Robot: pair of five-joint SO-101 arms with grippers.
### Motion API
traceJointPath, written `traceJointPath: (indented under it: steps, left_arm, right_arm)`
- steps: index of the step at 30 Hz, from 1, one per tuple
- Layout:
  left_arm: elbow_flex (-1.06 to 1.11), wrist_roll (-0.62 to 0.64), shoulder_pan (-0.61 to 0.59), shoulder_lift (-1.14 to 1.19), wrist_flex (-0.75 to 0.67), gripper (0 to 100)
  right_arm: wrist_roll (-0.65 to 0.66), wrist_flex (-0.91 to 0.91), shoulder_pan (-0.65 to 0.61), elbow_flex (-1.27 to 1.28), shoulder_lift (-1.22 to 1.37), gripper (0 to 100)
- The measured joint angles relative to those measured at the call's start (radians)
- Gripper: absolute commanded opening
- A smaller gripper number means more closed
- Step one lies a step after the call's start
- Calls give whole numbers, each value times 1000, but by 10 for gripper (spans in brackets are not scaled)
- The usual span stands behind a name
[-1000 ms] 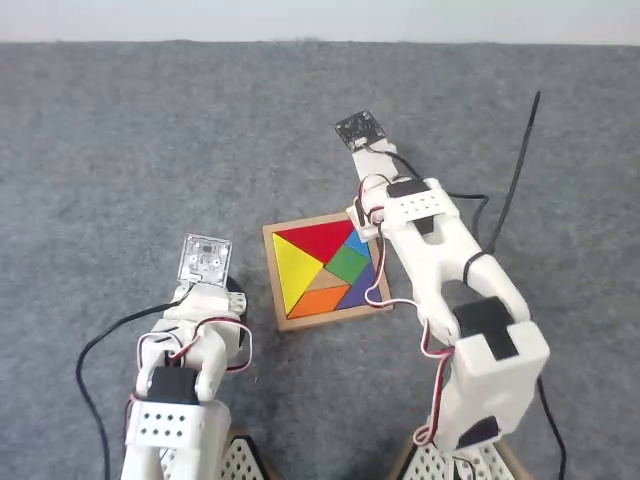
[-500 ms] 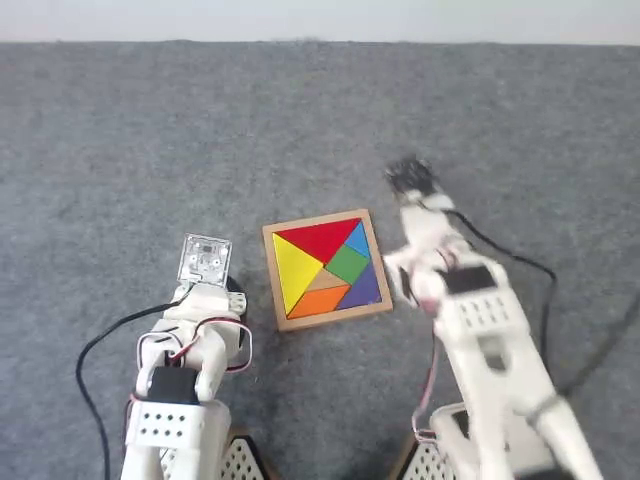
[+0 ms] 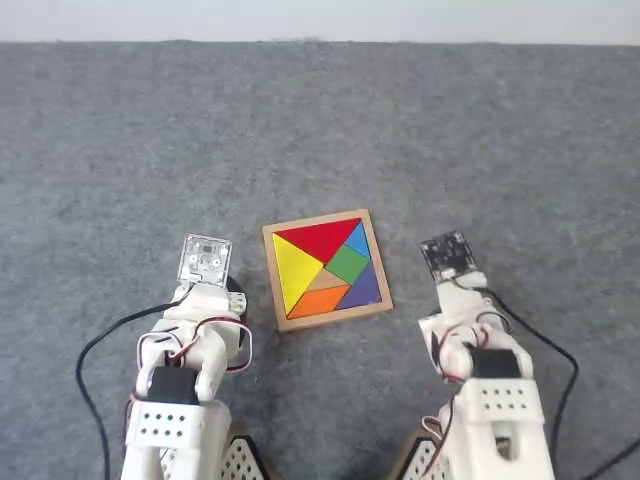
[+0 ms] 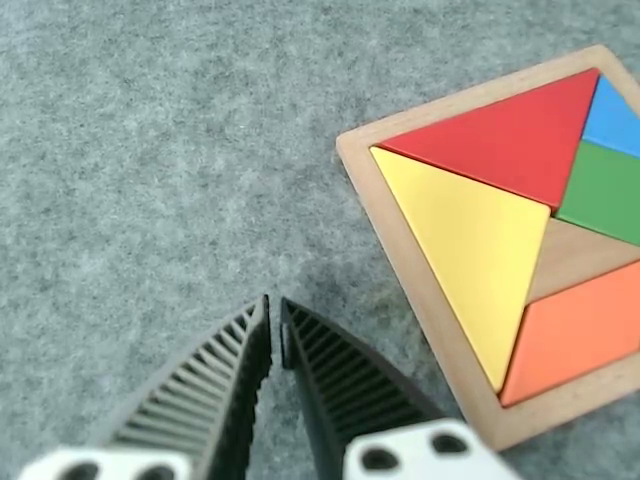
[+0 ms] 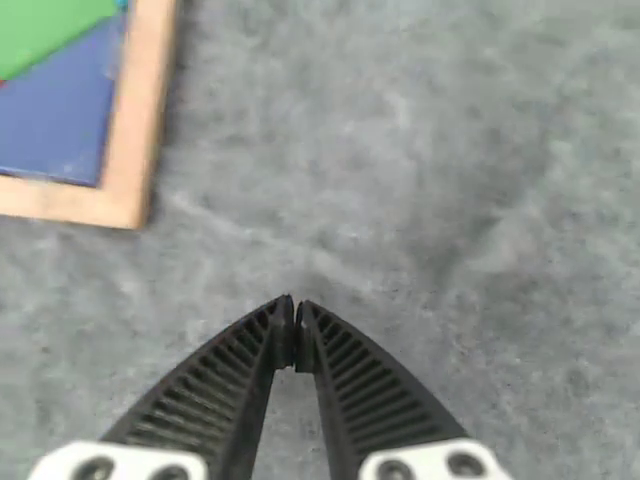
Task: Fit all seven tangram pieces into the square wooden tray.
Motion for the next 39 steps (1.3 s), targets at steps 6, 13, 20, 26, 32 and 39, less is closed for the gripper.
traceJointPath:
  steps: [6,13,20,26,32,39]
  left_arm:
    - [0,0,0,0,0,15]
    - [0,0,0,0,0,15]
    - [0,0,0,0,0,15]
    - [0,0,0,0,0,15]
    - [0,0,0,0,0,15]
    - [0,0,0,0,0,15]
  right_arm:
    - [6,0,31,107,-222,9]
    - [14,20,32,130,-425,9]
    - [14,117,32,130,-534,9]
    - [14,163,32,129,-589,8]
    - [14,210,32,129,-631,8]
    - [14,213,32,129,-631,8]
